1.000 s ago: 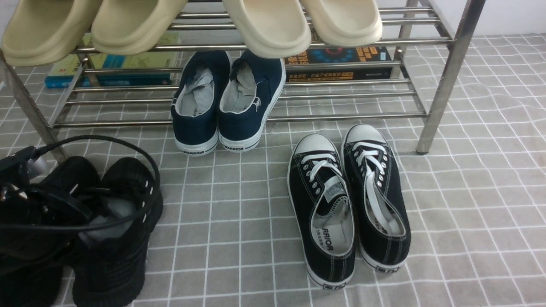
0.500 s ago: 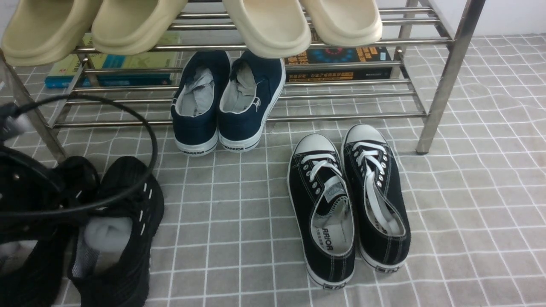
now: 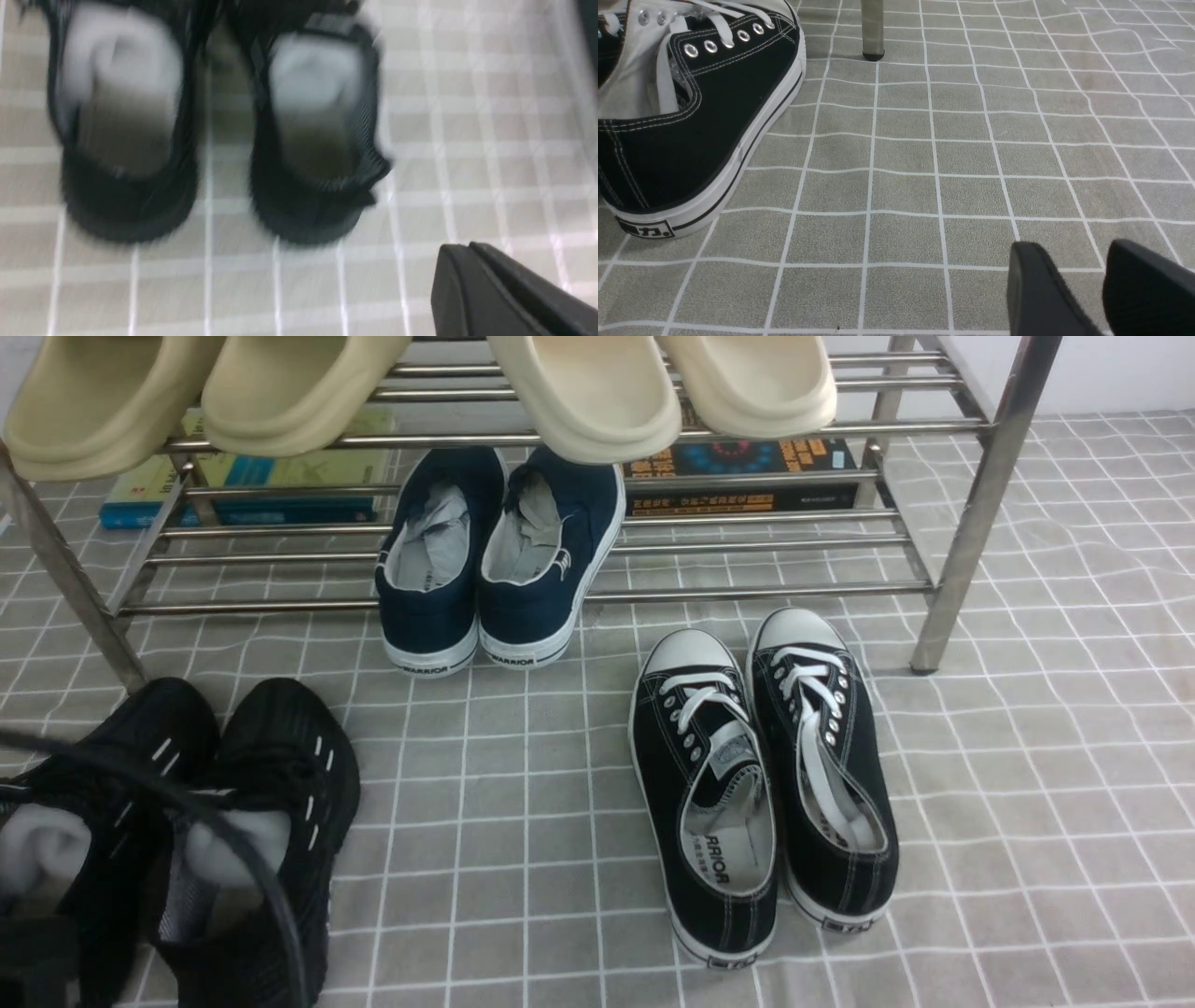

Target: Take the shoes off the shelf with your hand from the grey coffee tablecloth.

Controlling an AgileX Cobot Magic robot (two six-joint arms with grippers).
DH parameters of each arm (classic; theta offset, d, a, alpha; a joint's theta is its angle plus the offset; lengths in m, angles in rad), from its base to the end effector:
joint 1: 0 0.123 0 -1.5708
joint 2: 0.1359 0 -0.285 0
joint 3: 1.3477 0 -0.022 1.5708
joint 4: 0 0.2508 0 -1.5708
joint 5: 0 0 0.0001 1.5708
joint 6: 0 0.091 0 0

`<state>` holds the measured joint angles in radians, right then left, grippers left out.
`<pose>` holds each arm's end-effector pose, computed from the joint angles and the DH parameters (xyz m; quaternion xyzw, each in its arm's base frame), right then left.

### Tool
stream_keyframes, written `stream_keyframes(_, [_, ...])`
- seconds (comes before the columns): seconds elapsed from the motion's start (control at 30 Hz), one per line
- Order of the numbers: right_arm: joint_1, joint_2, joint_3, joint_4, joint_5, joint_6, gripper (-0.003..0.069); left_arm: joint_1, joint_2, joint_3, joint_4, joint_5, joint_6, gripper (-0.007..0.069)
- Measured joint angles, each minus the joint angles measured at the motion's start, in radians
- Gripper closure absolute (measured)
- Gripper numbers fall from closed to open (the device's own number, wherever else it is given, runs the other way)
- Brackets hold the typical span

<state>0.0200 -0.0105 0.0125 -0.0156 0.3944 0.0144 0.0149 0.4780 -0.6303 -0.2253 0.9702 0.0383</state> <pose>0.0519 0.0005 0.1741 -0.0063 0.8075 0.0035 0.5898 0.0730 -0.0157 0.3091 -0.0096 0.9075 -0.0998 0.4080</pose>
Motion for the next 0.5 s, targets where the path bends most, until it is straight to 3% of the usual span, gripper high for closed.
stream_keyframes(0.17, [0.000,0.000,0.000,0.000,0.000,0.000,0.0420,0.000,-0.201,0.164,-0.003,-0.207,0.011,0.0623])
stream_keyframes(0.5, [0.000,0.000,0.000,0.000,0.000,0.000,0.0420,0.000,-0.277,0.287,0.059,-0.357,0.021,0.0620])
